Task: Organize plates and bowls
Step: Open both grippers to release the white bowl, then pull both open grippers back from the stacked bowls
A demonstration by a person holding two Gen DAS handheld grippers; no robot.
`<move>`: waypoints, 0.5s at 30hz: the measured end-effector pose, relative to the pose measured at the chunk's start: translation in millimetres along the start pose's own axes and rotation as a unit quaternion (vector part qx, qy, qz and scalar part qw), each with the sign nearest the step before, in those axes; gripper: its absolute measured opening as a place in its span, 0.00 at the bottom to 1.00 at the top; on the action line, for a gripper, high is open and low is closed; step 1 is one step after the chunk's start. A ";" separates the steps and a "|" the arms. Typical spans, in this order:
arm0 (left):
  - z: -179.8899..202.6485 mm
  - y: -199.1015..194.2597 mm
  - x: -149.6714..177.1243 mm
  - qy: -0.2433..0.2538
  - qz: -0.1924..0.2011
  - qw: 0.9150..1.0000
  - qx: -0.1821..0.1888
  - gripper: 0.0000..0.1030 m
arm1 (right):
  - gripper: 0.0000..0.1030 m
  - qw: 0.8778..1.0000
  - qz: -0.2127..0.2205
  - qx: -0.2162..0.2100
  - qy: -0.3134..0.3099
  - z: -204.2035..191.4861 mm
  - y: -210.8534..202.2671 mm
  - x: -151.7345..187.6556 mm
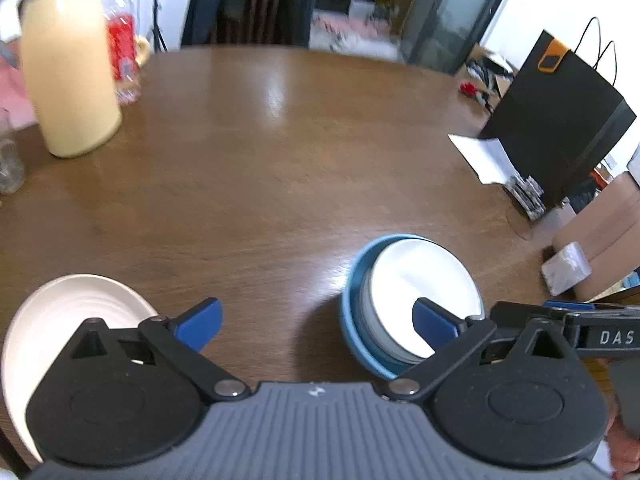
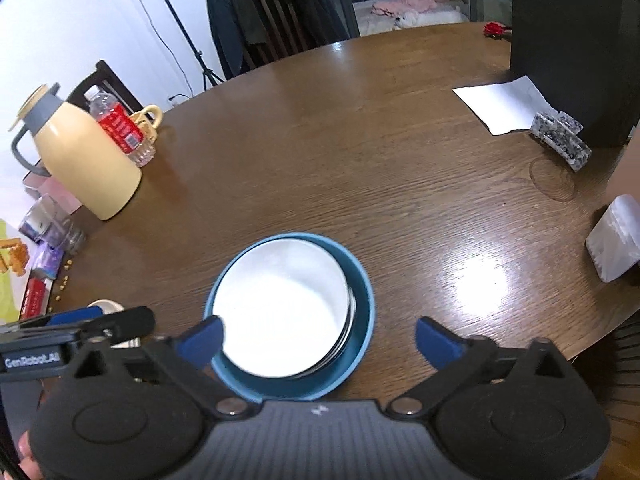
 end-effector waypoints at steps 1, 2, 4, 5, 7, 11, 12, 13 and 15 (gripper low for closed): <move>-1.1 -4.8 2.2 0.002 0.007 1.000 -0.002 1.00 | 1.00 1.000 0.005 0.002 -0.004 -1.0 -3.3 3.6; -3.0 -9.6 4.2 0.001 0.013 1.000 -0.002 1.00 | 1.00 1.000 0.011 0.004 -0.007 -1.7 -7.1 7.8; -7.4 -20.3 8.6 -0.001 0.023 1.000 -0.003 1.00 | 1.00 0.999 0.034 0.016 -0.017 -1.4 -16.3 15.3; -10.0 -25.9 10.6 -0.001 0.031 1.000 -0.004 1.00 | 1.00 0.998 0.043 0.022 -0.028 -2.1 -20.3 18.9; -15.0 -35.7 14.7 0.000 0.044 0.999 -0.013 1.00 | 1.00 0.996 0.062 0.040 -0.049 -1.7 -27.9 26.0; -28.5 -49.4 26.0 -0.018 0.056 0.998 -0.023 1.00 | 1.00 0.994 0.087 0.048 -0.052 -3.7 -40.7 32.9; -31.3 -51.7 29.1 -0.022 0.057 0.998 -0.023 1.00 | 1.00 0.993 0.089 0.049 -0.051 -5.1 -42.5 33.9; -32.8 -53.3 30.8 -0.025 0.058 0.998 -0.023 1.00 | 1.00 0.993 0.091 0.050 -0.050 -7.3 -44.0 34.8; -34.6 -56.2 34.2 -0.028 0.060 0.998 -0.022 1.00 | 1.00 0.994 0.087 0.051 -0.047 -9.7 -46.0 37.0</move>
Point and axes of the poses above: each gripper's, at about its wrist camera, not at the fingertips, and y roughly the way its jaws point, z to its right, x to its underside, the point moved 9 cm from there along y, roughly the way its jaws point, and after that the axes turned 15 degrees about x, right-handed, at the moved point
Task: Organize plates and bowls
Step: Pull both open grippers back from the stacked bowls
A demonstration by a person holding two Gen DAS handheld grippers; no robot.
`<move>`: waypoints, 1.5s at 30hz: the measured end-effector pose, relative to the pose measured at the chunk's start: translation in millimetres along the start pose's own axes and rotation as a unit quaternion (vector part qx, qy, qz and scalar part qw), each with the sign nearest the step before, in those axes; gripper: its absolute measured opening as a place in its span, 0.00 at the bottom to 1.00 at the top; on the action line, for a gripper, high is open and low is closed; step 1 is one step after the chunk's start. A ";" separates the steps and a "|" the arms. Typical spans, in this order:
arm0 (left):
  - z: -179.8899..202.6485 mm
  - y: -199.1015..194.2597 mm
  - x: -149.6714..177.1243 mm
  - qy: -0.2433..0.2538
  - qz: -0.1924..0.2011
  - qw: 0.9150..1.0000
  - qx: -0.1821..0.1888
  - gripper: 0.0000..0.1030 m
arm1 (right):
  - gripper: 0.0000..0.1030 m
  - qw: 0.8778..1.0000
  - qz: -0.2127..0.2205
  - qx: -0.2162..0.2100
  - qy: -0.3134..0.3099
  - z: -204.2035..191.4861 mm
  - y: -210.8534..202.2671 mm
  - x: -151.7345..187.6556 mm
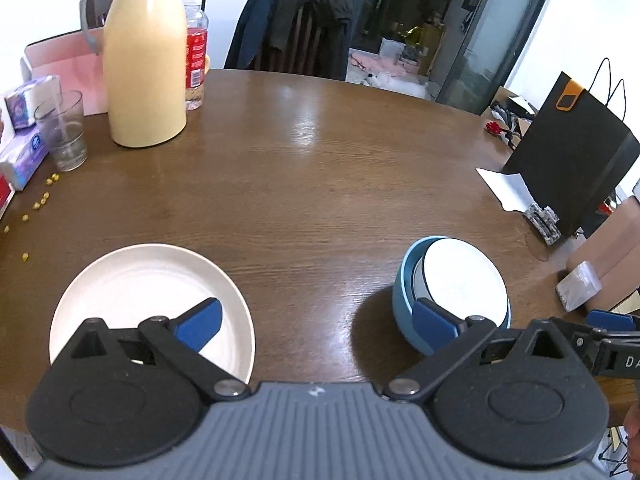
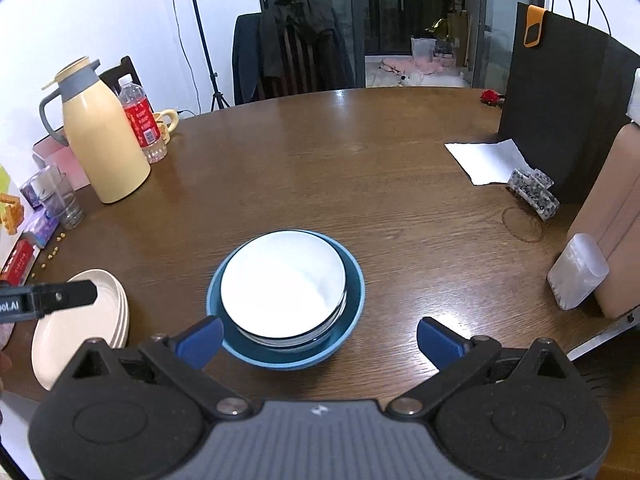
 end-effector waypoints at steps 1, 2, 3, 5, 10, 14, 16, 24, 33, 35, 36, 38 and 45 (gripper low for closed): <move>-0.7 -1.4 0.9 -0.002 0.002 1.000 0.000 1.00 | 1.00 1.000 -0.003 -0.001 0.001 -1.6 -0.7 1.9; -1.8 -2.8 1.8 -0.004 0.003 1.000 0.001 1.00 | 1.00 1.000 -0.007 -0.002 0.000 -3.5 -0.7 2.4; -2.6 -3.2 2.8 -0.006 0.002 1.000 0.001 1.00 | 1.00 1.000 -0.010 -0.002 0.000 -4.0 -0.7 3.5; -3.5 -3.7 4.8 -0.013 0.001 1.000 0.002 1.00 | 1.00 1.000 -0.017 -0.002 -0.003 -5.8 -0.7 3.3; -1.9 -6.0 2.9 -0.024 0.011 1.000 0.002 1.00 | 1.00 1.000 -0.023 -0.010 -0.011 -10.0 0.5 -0.1; 6.0 -1.7 1.6 -0.028 0.014 1.000 0.001 1.00 | 1.00 0.999 -0.027 -0.019 -0.021 -9.5 5.2 -3.3; 11.4 2.0 0.1 -0.030 0.013 0.999 0.000 1.00 | 1.00 0.999 -0.033 -0.029 -0.022 -8.1 7.5 -4.6; 33.5 17.4 -4.4 -0.019 0.000 1.000 -0.020 1.00 | 1.00 0.997 -0.038 -0.058 -0.031 0.7 16.5 -14.0; 45.9 33.7 -6.9 -0.028 -0.012 0.999 -0.040 1.00 | 1.00 0.995 -0.052 -0.075 -0.039 12.7 36.4 -25.0; 47.4 39.1 -6.3 -0.033 -0.018 0.998 -0.043 1.00 | 1.00 0.995 -0.060 -0.073 -0.044 14.6 43.8 -25.2; 47.1 41.2 -6.0 -0.036 -0.021 0.998 -0.045 1.00 | 1.00 0.994 -0.065 -0.076 -0.044 15.6 47.4 -25.5; 46.8 46.5 -5.8 -0.041 -0.029 0.997 -0.052 1.00 | 0.98 0.993 -0.076 -0.084 -0.041 17.6 55.4 -26.5; 44.8 65.7 -5.6 -0.058 -0.059 0.994 -0.065 1.00 | 0.93 0.988 -0.110 -0.104 -0.037 21.2 81.4 -25.3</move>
Point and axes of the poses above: each gripper's, at about its wrist camera, not at the fingertips, and y roughly the way its jaws point, z to its right, x to its underside, the point moved 9 cm from there along y, roughly the way its jaws point, and after that the axes turned 15 degrees about x, right-handed, at the moved point
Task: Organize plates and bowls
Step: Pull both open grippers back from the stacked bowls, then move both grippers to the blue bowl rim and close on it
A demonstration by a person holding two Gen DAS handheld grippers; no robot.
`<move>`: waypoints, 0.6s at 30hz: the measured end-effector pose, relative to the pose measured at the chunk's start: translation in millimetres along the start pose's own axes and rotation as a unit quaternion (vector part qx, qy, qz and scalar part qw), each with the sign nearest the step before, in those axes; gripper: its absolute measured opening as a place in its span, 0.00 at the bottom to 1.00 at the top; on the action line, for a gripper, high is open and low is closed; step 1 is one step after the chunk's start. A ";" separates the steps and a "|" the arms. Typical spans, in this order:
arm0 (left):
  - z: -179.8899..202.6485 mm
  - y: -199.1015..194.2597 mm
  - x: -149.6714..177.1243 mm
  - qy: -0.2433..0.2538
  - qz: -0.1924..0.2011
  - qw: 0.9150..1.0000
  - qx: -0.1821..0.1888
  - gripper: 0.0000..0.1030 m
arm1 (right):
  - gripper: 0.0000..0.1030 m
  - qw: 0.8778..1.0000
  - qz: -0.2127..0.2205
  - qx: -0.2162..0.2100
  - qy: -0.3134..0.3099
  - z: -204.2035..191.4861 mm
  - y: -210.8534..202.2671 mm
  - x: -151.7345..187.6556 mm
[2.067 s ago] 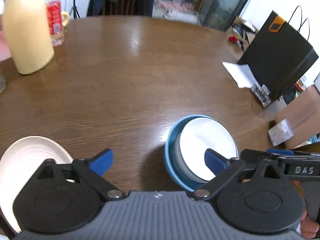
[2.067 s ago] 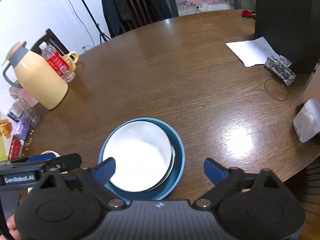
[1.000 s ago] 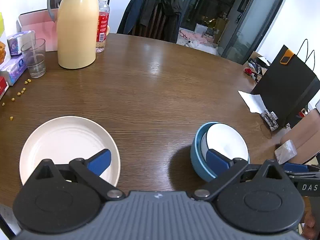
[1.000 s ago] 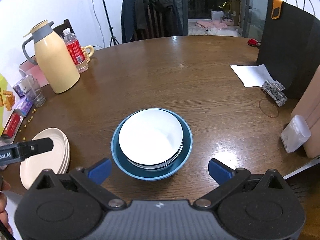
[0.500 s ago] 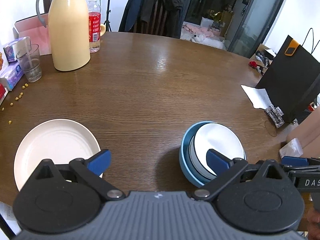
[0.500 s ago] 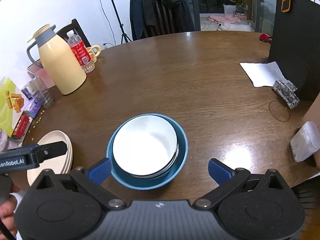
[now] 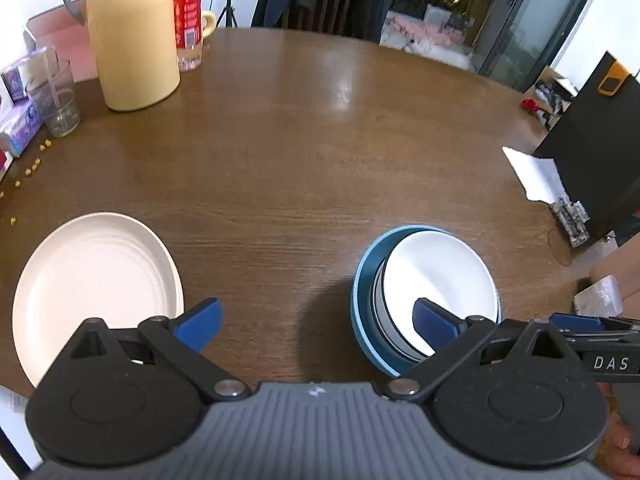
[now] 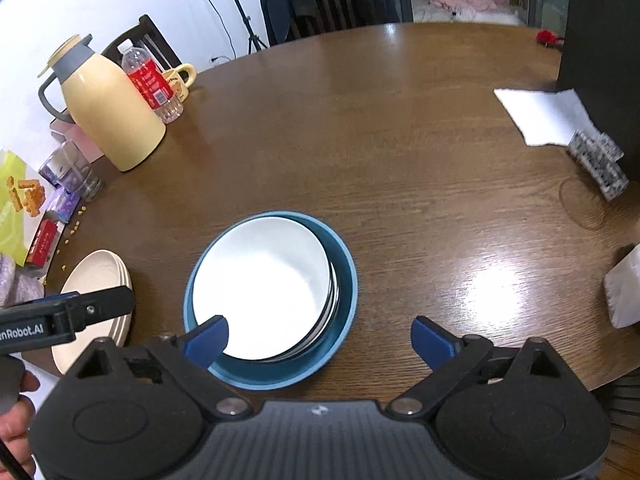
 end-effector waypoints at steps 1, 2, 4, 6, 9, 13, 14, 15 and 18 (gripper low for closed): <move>-0.3 3.5 0.0 -0.003 -0.006 1.000 0.000 1.00 | 0.93 1.000 -0.006 -0.002 -0.001 0.9 3.9 -0.2; 0.0 7.0 0.2 -0.006 -0.011 1.000 0.000 1.00 | 0.91 1.000 -0.011 -0.006 -0.001 1.5 7.4 -0.3; 0.6 13.7 0.3 -0.011 -0.022 1.000 0.001 1.00 | 0.89 1.000 -0.023 -0.012 -0.003 1.7 14.2 0.7; 1.0 21.3 1.7 -0.018 -0.032 0.999 0.003 1.00 | 0.87 0.999 -0.032 -0.018 -0.003 2.0 20.3 -0.9; 1.8 31.4 4.3 -0.026 -0.047 0.999 0.005 1.00 | 0.87 0.999 -0.047 -0.027 0.005 5.8 30.7 -3.2; 3.2 43.9 2.4 -0.030 -0.056 0.998 0.004 1.00 | 0.86 0.998 -0.059 -0.036 0.012 8.6 42.5 -6.4; 3.0 47.8 1.8 -0.033 -0.059 0.998 0.003 1.00 | 0.86 0.997 -0.061 -0.039 0.014 8.4 45.0 -7.7; 3.1 52.1 1.7 -0.036 -0.064 0.997 0.003 1.00 | 0.86 0.997 -0.062 -0.042 0.014 8.4 47.1 -8.8; 4.2 64.0 3.5 -0.042 -0.076 0.996 0.008 1.00 | 0.86 0.997 -0.068 -0.045 0.013 6.8 55.6 -12.0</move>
Point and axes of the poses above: each gripper's, at about its wrist camera, not at the fingertips, and y roughly the way its jaws point, z to its right, x to its underside, the point moved 9 cm from there along y, roughly the way its jaws point, and after that the axes turned 15 degrees about x, right-handed, at the moved point
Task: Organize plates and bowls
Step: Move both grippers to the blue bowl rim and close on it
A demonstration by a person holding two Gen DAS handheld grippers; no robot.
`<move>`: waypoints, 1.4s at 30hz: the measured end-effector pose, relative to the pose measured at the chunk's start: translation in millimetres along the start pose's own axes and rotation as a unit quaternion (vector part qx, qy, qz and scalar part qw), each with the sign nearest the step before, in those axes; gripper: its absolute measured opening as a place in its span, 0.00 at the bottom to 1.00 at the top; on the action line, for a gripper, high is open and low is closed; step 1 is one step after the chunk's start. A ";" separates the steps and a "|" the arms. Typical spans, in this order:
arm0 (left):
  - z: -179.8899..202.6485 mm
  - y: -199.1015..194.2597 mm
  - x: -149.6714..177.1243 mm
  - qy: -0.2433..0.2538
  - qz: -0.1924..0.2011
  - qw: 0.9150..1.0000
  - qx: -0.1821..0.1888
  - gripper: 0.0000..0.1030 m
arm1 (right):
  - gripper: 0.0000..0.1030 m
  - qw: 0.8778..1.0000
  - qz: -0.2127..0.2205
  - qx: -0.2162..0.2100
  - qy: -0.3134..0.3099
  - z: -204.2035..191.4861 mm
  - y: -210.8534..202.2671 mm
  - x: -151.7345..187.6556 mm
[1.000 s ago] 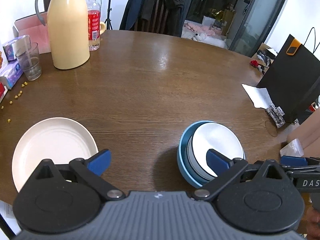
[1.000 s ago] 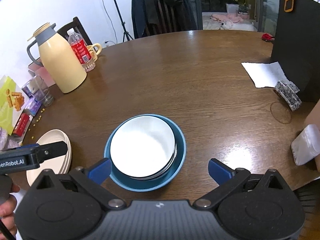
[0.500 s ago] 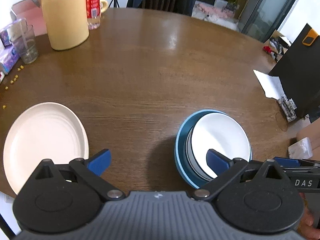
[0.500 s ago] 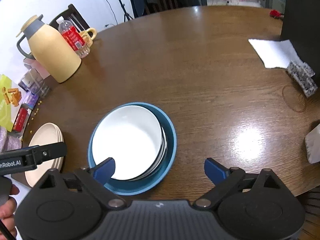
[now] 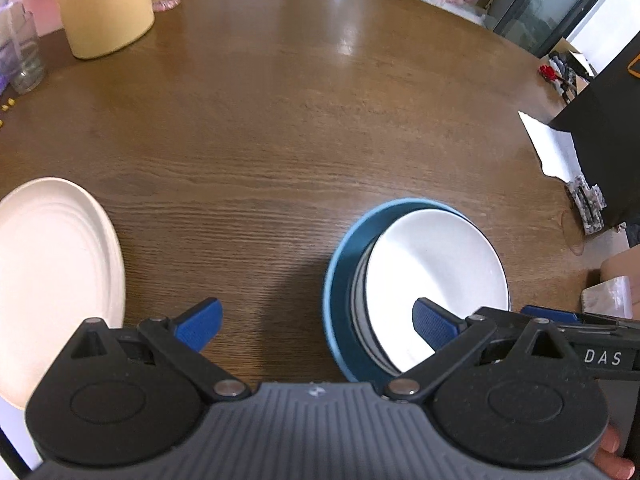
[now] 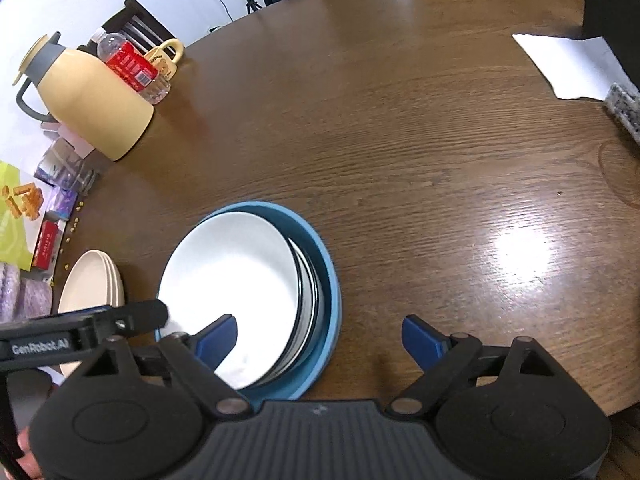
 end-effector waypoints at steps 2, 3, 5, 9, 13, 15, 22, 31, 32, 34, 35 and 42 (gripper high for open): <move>0.6 8.0 0.7 -0.003 -0.008 1.000 0.001 1.00 | 0.84 1.000 -0.008 -0.003 0.000 0.3 6.7 -0.8; 0.7 10.8 0.7 -0.005 -0.010 1.000 0.002 1.00 | 0.84 1.000 -0.011 -0.004 -0.001 0.7 9.9 -1.0; -1.0 16.8 1.3 -0.013 -0.014 1.000 0.003 1.00 | 0.83 1.000 -0.017 -0.009 0.000 1.6 15.5 -1.3; -5.4 26.0 2.3 -0.039 -0.019 0.999 0.012 1.00 | 0.82 0.999 -0.026 -0.027 0.000 2.7 23.1 -3.1; -6.8 32.3 1.2 -0.053 -0.018 0.998 0.018 0.98 | 0.76 0.999 -0.035 -0.036 -0.001 2.8 29.4 -3.3; -6.3 35.8 2.3 -0.057 -0.022 0.998 0.020 0.98 | 0.73 0.998 -0.039 -0.042 0.001 2.4 32.2 -2.8; -6.4 43.6 4.6 -0.065 -0.028 0.997 0.029 0.85 | 0.65 0.997 -0.051 -0.063 0.011 3.8 41.4 -1.6; -13.4 51.2 4.6 -0.091 -0.025 0.995 0.035 0.76 | 0.55 0.995 -0.067 -0.078 0.015 -1.5 51.7 -1.6; -14.1 52.3 4.7 -0.095 -0.026 0.994 0.037 0.75 | 0.53 0.994 -0.068 -0.080 0.015 -2.7 52.0 -1.9; -14.8 54.5 3.9 -0.099 -0.026 0.994 0.043 0.73 | 0.51 0.994 -0.067 -0.082 0.014 -5.1 52.5 -3.8; -14.5 55.7 3.8 -0.102 -0.026 0.993 0.045 0.73 | 0.51 0.994 -0.067 -0.083 0.014 -5.4 52.7 -4.7; -13.4 56.9 3.4 -0.119 -0.022 0.990 0.065 0.64 | 0.45 0.991 -0.074 -0.108 0.018 -11.0 57.6 -8.4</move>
Point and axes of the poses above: each gripper's, at about its wrist camera, not at the fingertips, and y roughly the way its jaws point, z to its right, x to its underside, the point moved 9 cm from there along y, roughly the way its jaws point, and after that the axes turned 15 degrees about x, right-handed, at the moved point
